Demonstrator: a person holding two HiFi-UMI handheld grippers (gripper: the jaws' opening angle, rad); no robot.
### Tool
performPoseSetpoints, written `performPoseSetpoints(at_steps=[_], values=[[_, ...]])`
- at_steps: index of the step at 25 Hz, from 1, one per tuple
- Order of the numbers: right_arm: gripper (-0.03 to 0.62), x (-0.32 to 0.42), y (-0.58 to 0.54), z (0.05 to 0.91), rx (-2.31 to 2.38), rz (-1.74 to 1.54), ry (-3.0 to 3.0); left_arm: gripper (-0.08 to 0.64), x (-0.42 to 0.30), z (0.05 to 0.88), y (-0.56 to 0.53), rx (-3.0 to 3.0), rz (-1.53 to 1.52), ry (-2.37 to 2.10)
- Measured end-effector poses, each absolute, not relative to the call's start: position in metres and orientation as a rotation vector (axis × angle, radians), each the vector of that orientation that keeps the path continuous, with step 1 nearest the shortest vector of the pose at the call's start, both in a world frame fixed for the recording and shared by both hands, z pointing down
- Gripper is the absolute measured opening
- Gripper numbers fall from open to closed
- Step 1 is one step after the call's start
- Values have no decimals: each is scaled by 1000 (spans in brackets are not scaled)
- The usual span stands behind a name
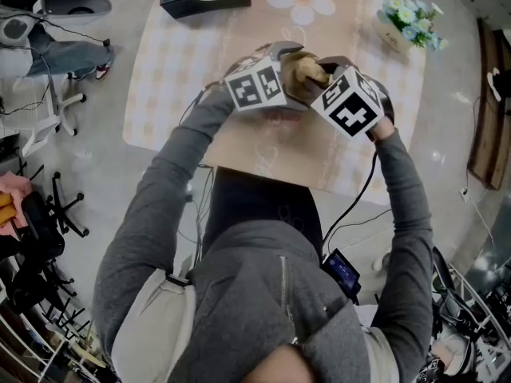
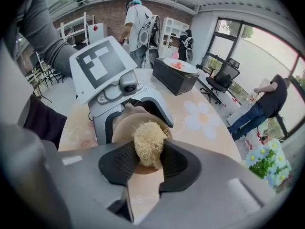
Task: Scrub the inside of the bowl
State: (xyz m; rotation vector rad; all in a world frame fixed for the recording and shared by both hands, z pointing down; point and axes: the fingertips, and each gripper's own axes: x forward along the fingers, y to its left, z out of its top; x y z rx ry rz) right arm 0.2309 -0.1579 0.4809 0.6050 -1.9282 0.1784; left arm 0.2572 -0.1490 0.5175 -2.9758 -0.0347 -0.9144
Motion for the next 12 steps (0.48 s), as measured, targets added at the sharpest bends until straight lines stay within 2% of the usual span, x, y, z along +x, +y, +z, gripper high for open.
performPoseSetpoints(at_steps=[12], values=[[115,245,-152,465,757,362,-2060,598,257,515,-147,-2995,-909,-39]])
